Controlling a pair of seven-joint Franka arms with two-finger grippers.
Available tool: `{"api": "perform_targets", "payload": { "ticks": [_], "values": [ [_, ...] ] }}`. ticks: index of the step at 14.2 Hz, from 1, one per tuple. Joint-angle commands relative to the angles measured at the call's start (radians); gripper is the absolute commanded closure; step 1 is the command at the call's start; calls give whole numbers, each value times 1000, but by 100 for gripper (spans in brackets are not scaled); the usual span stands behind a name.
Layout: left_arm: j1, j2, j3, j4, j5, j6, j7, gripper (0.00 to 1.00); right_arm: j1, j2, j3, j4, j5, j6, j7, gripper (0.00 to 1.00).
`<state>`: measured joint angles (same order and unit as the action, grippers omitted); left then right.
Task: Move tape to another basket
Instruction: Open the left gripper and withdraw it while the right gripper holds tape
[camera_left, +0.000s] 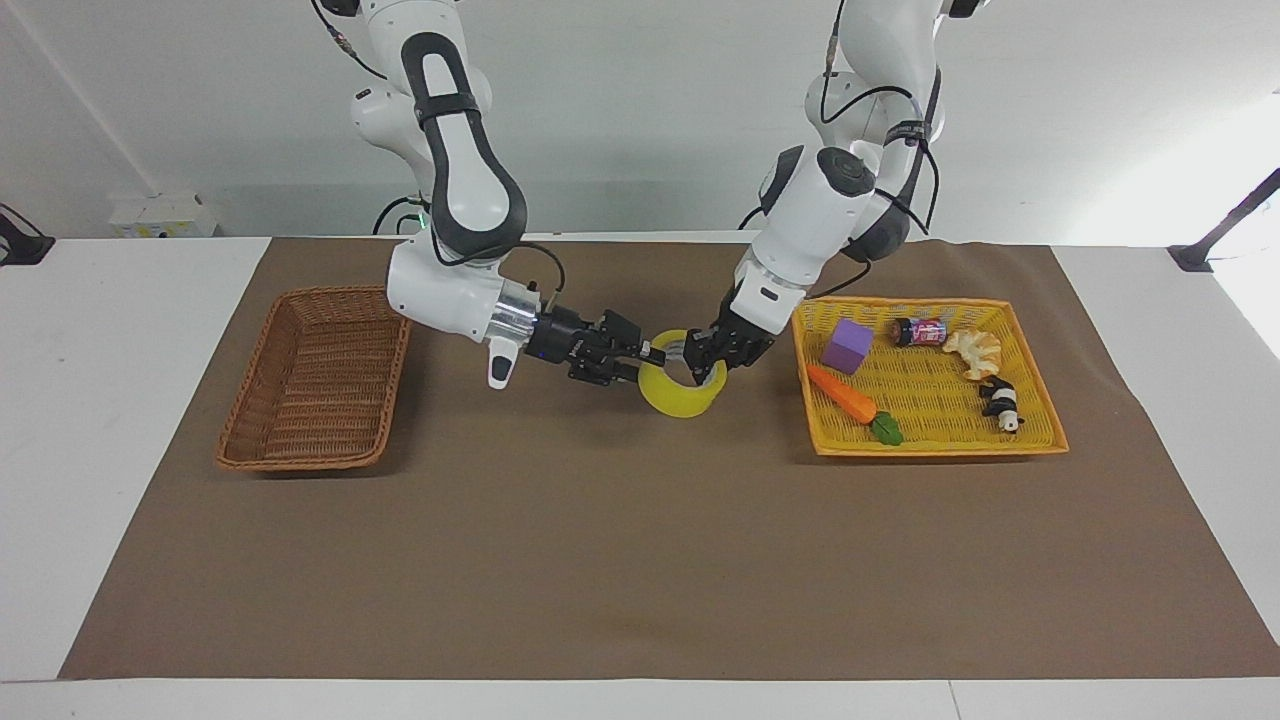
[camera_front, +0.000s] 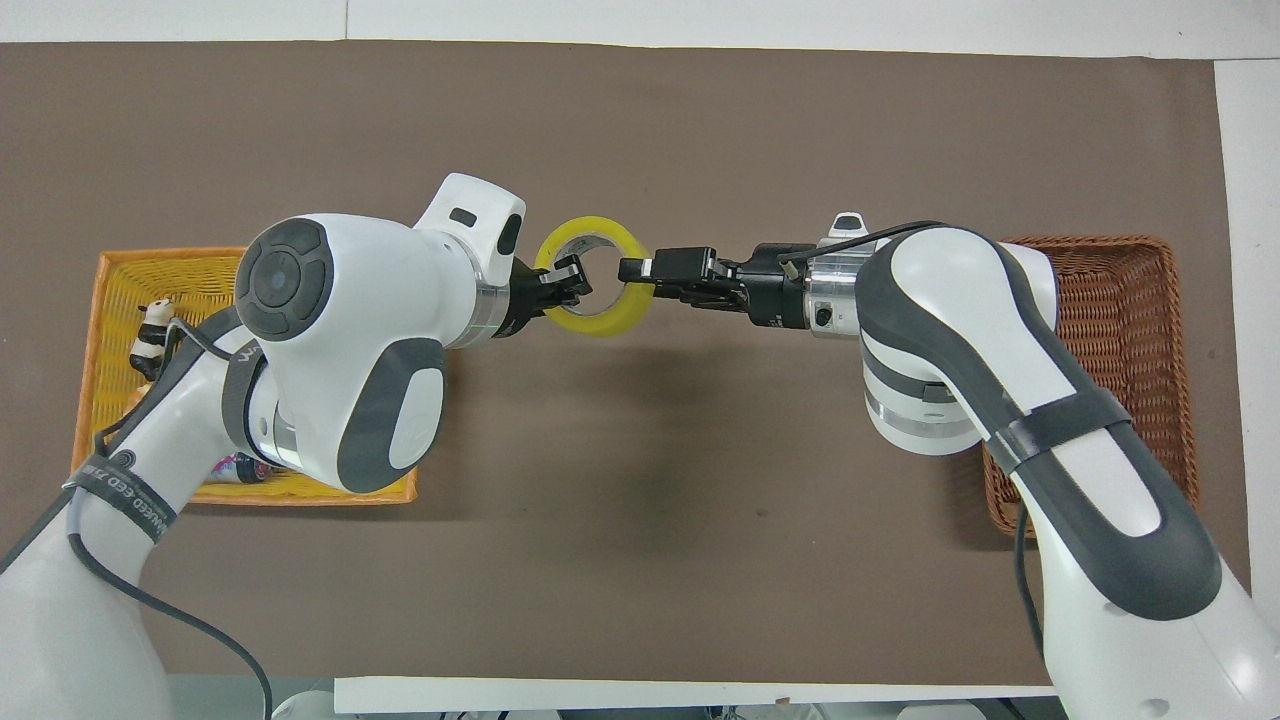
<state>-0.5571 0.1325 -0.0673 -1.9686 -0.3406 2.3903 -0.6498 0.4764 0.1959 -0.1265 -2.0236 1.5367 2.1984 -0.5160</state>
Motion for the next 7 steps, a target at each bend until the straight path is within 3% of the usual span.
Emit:
{"api": "perform_targets", "payload": {
  "ticks": [1, 2, 3, 4, 5, 7],
  "values": [
    [-17, -21, 12, -13, -12, 1, 2, 97, 4, -32, 1, -23, 20, 12, -1, 100],
    [-17, -21, 12, -10, -12, -8, -1, 85, 4, -35, 1, -23, 20, 11, -1, 100],
    [-17, -19, 12, -3, -12, -20, -11, 61, 4, -35, 1, -23, 20, 11, -1, 100],
    [-17, -21, 14, 8, -9, -57, -14, 13, 4, -35, 1, -23, 20, 11, -1, 100],
    [-14, -24, 17, 32, -5, -103, -14, 5, 4, -35, 1, -23, 19, 11, -1, 100],
    [2, -30, 21, 115, -1, -243, -14, 1, 2, -35, 1, -23, 17, 9, 2, 100]
  ]
}}
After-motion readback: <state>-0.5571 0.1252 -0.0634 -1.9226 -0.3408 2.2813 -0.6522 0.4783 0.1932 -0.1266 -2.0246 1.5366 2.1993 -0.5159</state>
